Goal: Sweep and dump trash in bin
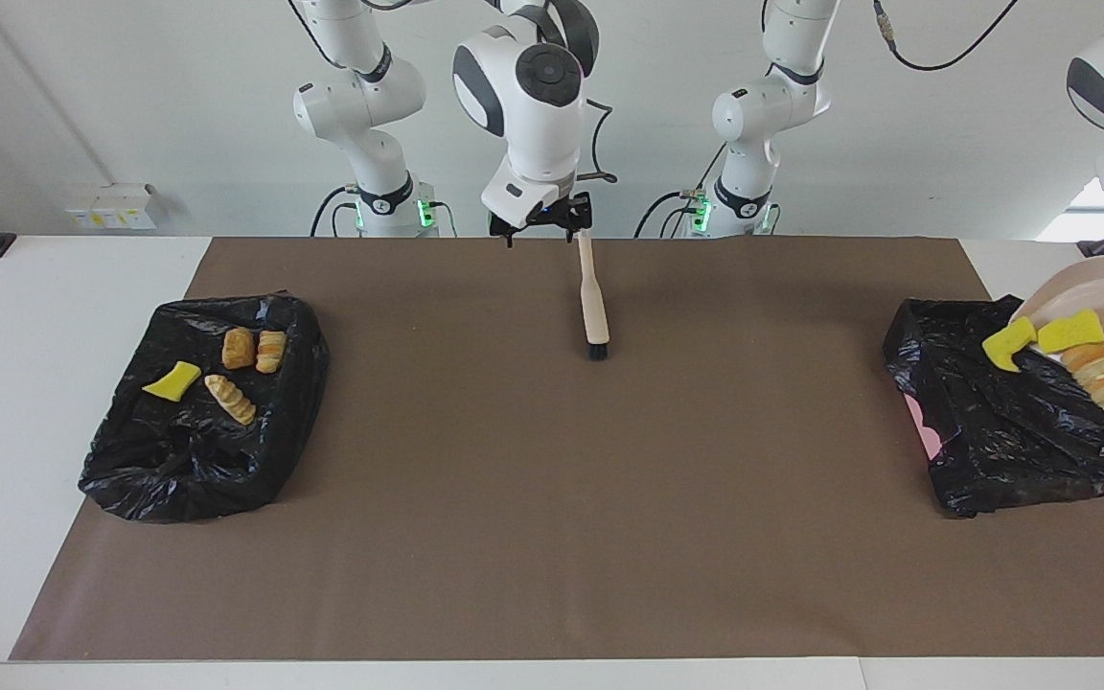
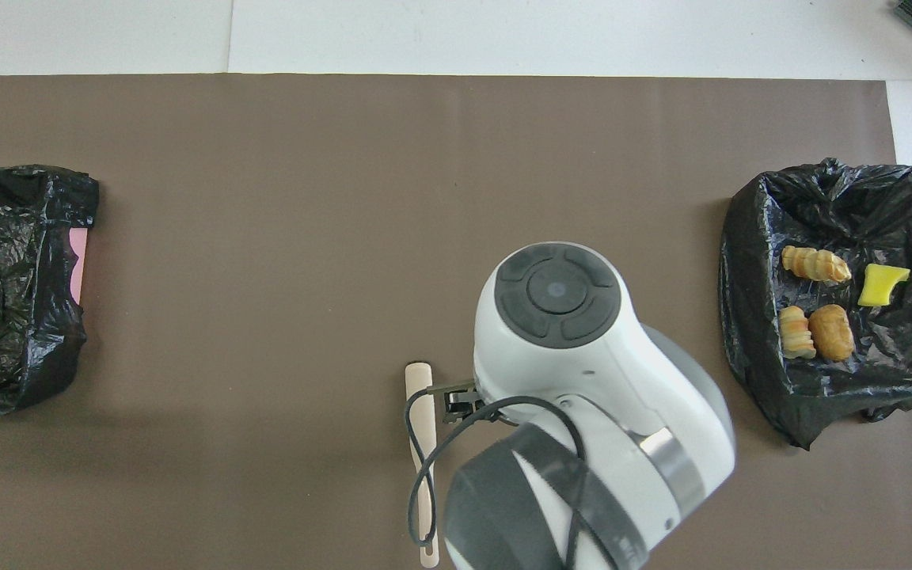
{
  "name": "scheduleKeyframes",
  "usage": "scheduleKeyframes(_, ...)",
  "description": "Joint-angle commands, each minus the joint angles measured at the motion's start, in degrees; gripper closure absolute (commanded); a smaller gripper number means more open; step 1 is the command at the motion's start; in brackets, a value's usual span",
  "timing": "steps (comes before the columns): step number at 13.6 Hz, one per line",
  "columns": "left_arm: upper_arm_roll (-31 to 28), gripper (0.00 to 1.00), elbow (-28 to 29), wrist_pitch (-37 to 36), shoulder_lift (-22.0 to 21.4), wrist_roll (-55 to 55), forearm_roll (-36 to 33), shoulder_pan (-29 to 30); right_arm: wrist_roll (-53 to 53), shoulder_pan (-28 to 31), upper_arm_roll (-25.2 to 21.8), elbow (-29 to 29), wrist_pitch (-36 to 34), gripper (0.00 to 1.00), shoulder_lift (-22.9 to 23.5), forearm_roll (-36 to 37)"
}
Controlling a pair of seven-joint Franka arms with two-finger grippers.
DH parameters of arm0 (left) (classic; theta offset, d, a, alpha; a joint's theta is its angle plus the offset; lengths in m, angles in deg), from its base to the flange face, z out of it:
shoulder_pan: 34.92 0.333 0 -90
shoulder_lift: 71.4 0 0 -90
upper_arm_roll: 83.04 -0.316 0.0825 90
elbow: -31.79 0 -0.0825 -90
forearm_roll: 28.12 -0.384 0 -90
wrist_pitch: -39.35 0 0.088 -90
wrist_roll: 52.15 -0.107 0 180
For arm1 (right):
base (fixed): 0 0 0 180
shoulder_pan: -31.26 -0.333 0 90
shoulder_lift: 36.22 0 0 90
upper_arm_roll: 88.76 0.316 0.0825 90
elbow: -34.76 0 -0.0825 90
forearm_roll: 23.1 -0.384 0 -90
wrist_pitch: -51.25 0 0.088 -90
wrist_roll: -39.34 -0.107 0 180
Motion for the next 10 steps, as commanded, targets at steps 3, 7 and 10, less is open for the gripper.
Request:
scheduleKeyframes(3,-0.36,1.0,-1.73,-4.96,0.5,-0.34,-5.17,-3.77,11.93,6.96,-0.06,8.37,-6.96,0.0,0.26,6.12)
scheduleKeyframes(7,-0.27,1.0,-4.71,-11.9,0.5,-0.6,-9.66,-7.38,24.34,14.87,-0.15,10.23,-8.2,0.0,-0.97,8.6)
scheduleKeyframes(10,-0.27,1.0,-6.73,-14.37,0.67,-3.15,-12.82,-10.28,25.15,19.36,-0.42,13.82,-8.11,0.0,-0.89,11.14)
